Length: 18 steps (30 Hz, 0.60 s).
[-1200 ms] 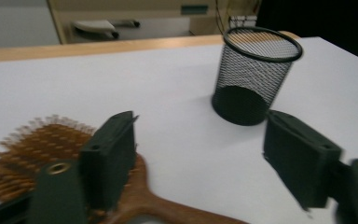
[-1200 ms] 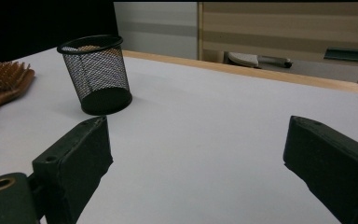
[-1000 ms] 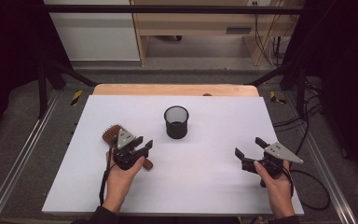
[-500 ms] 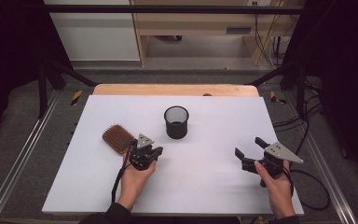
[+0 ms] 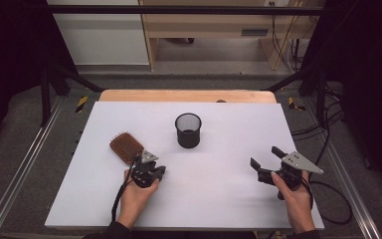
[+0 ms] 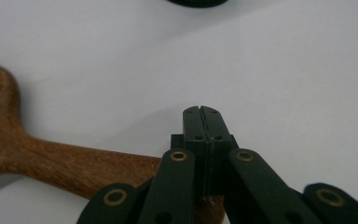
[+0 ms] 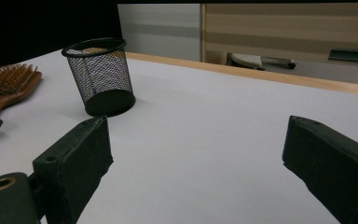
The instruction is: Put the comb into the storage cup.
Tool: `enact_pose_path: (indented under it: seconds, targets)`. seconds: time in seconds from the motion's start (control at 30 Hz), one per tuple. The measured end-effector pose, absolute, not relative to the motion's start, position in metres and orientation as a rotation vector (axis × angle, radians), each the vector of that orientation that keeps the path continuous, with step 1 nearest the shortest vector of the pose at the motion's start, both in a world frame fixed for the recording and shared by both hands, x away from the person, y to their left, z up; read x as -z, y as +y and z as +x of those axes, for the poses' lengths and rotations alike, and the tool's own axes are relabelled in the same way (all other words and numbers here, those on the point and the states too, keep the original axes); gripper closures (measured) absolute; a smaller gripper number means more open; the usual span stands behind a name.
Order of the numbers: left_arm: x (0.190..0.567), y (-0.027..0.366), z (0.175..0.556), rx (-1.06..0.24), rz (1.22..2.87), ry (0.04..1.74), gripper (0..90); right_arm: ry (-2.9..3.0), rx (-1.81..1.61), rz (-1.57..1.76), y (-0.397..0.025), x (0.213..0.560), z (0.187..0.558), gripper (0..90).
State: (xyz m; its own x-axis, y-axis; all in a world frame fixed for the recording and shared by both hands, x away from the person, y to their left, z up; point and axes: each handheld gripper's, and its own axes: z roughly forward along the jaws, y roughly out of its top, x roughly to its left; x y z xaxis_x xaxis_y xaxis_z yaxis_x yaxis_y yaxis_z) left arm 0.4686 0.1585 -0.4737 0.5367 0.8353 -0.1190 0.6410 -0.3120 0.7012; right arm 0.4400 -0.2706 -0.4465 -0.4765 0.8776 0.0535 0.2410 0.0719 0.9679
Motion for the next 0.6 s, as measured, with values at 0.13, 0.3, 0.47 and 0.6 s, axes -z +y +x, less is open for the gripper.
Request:
enact_pose_path:
  seconds: [0.13, 0.3, 0.47, 0.6]
  targets:
    - [0.474, 0.169, 0.461, -0.342, 2.069, 1.2, 90.0, 1.783, -1.432, 1.11, -0.271, 0.447, 0.44, 8.2]
    - [0.472, 0.184, 0.454, -0.353, 2.065, 1.215, 90.0, 1.784, -1.429, 1.113, -0.271, 0.447, 0.44, 8.3]
    - [0.47, 0.205, 0.448, -0.372, 2.066, 1.237, 90.0, 1.786, -1.428, 1.113, -0.27, 0.447, 0.44, 8.3]
    - [0.47, 0.22, 0.445, -0.381, 2.067, 1.261, 90.0, 1.786, -1.427, 1.114, -0.27, 0.447, 0.44, 8.3]
